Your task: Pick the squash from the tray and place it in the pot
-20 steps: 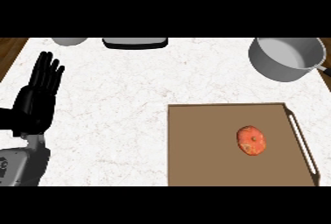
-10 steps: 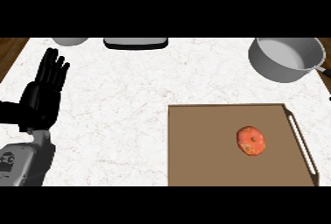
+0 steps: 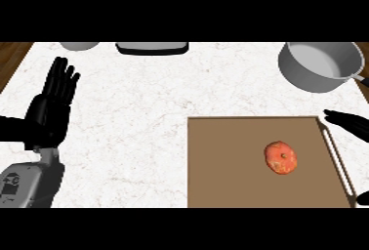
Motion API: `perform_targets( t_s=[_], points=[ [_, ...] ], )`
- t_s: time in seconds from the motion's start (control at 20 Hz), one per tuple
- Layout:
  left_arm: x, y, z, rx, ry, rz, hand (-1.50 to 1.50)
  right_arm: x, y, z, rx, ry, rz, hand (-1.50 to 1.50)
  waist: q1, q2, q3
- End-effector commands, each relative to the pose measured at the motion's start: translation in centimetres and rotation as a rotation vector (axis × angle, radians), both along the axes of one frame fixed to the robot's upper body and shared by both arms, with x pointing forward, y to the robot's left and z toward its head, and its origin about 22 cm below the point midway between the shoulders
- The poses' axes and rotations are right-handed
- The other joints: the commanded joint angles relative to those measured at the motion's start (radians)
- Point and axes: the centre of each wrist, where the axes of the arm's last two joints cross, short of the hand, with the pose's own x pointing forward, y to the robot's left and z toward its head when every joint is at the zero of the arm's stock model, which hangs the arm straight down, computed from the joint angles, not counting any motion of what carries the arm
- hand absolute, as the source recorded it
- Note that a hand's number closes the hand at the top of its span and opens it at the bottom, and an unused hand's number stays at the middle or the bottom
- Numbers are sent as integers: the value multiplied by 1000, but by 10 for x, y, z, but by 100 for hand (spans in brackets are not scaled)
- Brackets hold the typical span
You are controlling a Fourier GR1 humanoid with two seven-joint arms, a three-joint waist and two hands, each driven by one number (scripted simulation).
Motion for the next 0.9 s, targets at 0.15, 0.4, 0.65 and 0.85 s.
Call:
perform_targets(
  t_s=[0.15, 0.4, 0.65, 0.85],
  points=[
    [8, 6, 19, -2, 1, 13, 0, -1, 31, -31, -56, 98, -8, -150, 1, 1, 1],
    [-7, 9, 9, 8, 15, -9, 0, -4, 26, -43, -53, 105, -9, -150, 2, 1, 1],
    [5, -5, -13, -12, 6, -7, 0, -10, 38, -63, -17, 48, 26, -150, -3, 1, 1],
    [-2, 18, 4, 12, -10, 6, 0, 6, 49, -53, -29, 21, 18, -150, 1, 0, 1]
  ],
)
